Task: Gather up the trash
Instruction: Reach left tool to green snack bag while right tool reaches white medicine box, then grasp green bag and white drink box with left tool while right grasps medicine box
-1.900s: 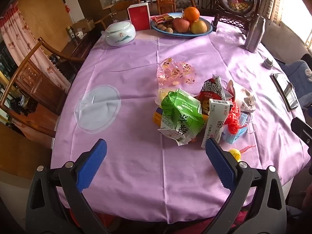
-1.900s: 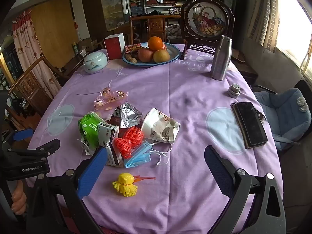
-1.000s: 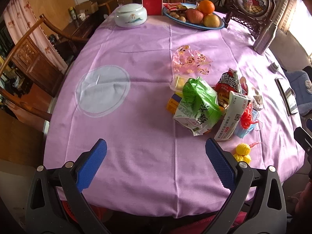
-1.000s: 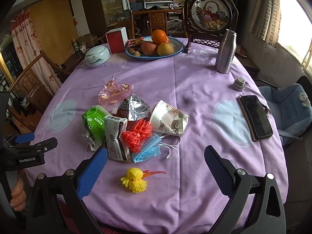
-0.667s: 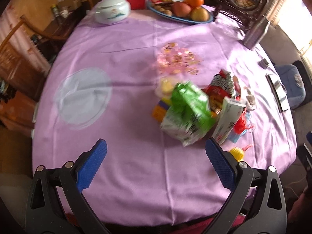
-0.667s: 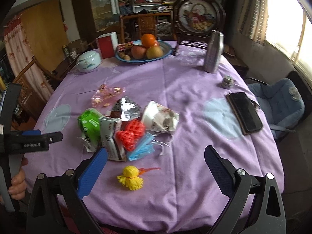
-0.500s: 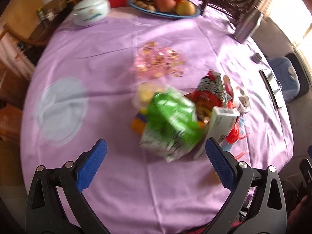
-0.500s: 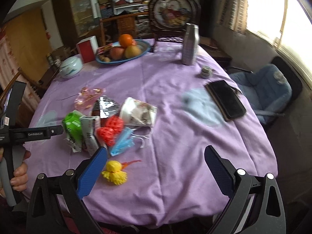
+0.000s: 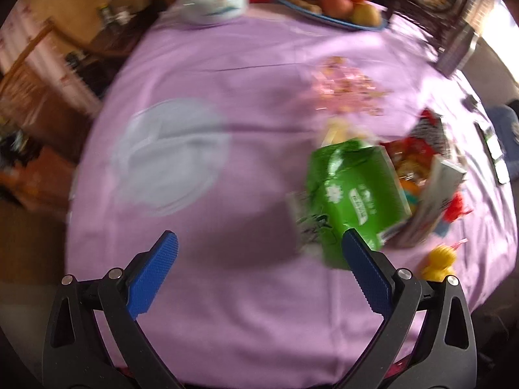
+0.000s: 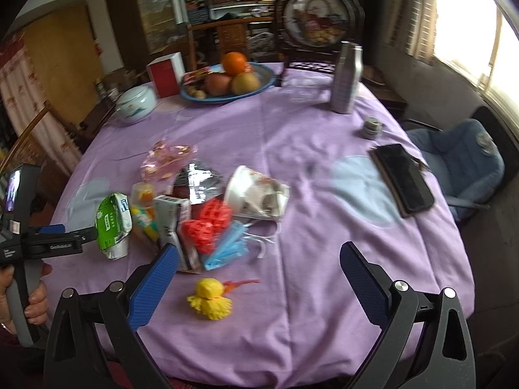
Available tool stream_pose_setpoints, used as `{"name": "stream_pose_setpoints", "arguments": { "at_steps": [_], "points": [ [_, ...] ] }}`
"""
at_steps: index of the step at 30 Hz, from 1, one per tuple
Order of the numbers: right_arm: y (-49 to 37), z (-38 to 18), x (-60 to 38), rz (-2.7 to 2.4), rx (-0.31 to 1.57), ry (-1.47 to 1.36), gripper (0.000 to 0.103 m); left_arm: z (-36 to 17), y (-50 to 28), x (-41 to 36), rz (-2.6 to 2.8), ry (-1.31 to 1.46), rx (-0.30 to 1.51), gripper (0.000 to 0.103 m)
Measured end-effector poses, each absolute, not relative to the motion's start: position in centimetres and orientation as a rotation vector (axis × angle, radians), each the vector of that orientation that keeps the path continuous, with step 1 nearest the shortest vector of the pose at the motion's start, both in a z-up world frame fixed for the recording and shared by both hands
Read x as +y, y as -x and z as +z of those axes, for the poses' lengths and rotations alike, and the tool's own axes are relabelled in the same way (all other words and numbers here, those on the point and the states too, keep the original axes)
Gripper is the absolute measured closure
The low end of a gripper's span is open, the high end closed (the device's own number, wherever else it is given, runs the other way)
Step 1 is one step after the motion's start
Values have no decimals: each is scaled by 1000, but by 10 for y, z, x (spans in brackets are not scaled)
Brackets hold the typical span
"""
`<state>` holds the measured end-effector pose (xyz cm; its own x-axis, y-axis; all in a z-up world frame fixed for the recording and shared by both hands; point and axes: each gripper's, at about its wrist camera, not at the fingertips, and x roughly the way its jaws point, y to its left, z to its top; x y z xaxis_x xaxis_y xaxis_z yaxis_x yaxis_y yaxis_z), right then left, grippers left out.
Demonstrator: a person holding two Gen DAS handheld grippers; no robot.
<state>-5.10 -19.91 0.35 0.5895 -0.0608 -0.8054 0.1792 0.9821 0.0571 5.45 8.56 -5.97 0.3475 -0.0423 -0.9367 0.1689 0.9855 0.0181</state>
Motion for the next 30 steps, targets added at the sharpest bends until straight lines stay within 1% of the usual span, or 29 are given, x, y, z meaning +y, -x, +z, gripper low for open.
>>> {"name": "stream_pose_setpoints", "arguments": {
  "at_steps": [5, 12, 14, 21, 24, 25, 26, 27, 28, 30],
  "points": [
    [31, -3, -174, -7, 951, -134, 6, -51, -36, 103, -115, -67, 1204, 6],
    [-5, -17, -164, 125, 980, -197, 6, -44, -17, 113, -63, -35, 1191, 6],
    [-18, -24, -159, 156, 1002, -191, 12, -43, -15, 123, -22, -1, 1191, 6],
    [-41, -44, -145, 201, 1042, -125, 22, -40, -5, 151, 67, 70, 1182, 6],
    [-50, -55, -138, 194, 1061, -86, 32, -44, -2, 156, 79, 84, 1199, 6],
    [-52, -58, -137, 201, 1067, -86, 45, -45, -2, 156, 76, 91, 1203, 6],
    [-54, -60, -137, 209, 1073, -87, 66, -45, -2, 156, 71, 96, 1204, 6],
    [-53, -59, -138, 219, 1073, -103, 76, -45, -3, 155, 59, 105, 1203, 6],
    [-51, -56, -142, 230, 1065, -127, 79, -46, -5, 154, 49, 111, 1199, 6],
    [-41, -43, -148, 251, 1022, -157, 79, -49, -10, 153, 34, 122, 1196, 6]
  ]
}}
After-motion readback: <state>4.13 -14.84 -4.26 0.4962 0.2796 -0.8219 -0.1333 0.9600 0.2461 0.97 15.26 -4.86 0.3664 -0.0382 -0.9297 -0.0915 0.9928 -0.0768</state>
